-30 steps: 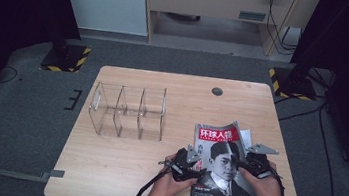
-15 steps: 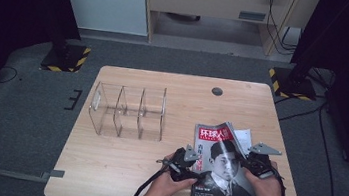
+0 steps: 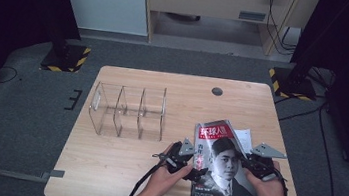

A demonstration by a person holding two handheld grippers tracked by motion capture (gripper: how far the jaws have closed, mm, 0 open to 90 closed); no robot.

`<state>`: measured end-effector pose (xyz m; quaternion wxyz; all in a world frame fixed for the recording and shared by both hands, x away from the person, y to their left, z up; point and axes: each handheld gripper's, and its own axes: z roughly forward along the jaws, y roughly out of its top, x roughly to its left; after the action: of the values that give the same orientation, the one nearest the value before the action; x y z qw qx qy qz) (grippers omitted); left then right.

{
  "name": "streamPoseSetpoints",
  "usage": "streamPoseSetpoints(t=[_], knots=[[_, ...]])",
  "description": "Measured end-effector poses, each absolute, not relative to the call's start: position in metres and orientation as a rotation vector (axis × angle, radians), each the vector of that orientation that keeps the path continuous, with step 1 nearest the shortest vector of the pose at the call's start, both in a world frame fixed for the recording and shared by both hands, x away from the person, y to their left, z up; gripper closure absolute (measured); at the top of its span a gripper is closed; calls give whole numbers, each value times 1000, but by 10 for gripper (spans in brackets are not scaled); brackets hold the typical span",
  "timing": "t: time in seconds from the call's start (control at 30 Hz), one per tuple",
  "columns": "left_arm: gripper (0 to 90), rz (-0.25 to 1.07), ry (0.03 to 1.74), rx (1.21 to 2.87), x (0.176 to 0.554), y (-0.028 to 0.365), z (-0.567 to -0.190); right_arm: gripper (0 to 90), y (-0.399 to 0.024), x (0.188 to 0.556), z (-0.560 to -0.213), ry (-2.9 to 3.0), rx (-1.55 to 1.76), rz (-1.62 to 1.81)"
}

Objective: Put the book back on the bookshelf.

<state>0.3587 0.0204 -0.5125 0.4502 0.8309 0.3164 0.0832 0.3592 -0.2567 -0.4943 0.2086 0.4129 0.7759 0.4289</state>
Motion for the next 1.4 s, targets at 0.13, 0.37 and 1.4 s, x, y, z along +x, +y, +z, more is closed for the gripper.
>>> streamPoseSetpoints(t=[0.13, 0.37, 1.4], knots=[[61, 234, 799, 2077, 361, 20, -511, 878, -255, 354, -489, 2145, 1120, 1201], [64, 280, 816, 2097, 378, 22, -507, 878, -256, 351, -484, 2140, 1094, 1220], [191, 70, 874, 2015, 422, 11, -523, 879, -262, 347, -461, 2048, 1029, 1459]])
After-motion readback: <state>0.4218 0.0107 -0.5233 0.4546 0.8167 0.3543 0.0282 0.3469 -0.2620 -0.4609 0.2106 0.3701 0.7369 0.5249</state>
